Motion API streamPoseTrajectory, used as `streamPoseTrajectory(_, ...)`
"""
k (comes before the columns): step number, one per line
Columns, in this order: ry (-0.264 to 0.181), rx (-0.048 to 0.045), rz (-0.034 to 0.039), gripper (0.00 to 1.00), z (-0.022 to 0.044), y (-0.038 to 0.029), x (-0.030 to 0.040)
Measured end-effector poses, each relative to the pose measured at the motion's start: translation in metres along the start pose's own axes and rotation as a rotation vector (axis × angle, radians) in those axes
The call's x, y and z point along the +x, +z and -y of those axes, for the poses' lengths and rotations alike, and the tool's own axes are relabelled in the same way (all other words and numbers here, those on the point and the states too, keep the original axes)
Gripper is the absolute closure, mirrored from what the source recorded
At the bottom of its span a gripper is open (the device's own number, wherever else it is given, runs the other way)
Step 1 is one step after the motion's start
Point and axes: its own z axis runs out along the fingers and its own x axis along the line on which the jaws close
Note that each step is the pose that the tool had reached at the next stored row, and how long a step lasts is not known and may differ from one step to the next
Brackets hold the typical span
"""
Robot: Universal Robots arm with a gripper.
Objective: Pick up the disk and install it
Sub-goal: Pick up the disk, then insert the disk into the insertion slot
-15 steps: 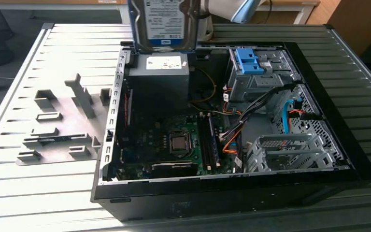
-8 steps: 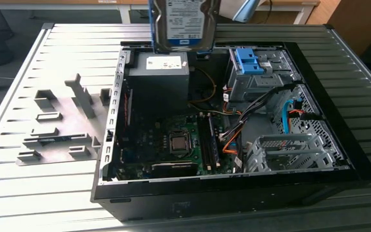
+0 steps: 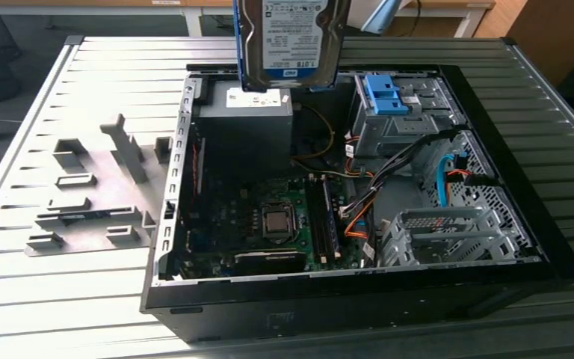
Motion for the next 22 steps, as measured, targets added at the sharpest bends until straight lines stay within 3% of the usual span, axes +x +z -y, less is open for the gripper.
streamPoseTrajectory(6,0.0,0.0002,0.0002,0.64,0.0,-0.0001,0.0171)
streamPoseTrajectory(22,0.0,0.0001,0.0002,0.64,-0.0001,-0.0001,0.0178)
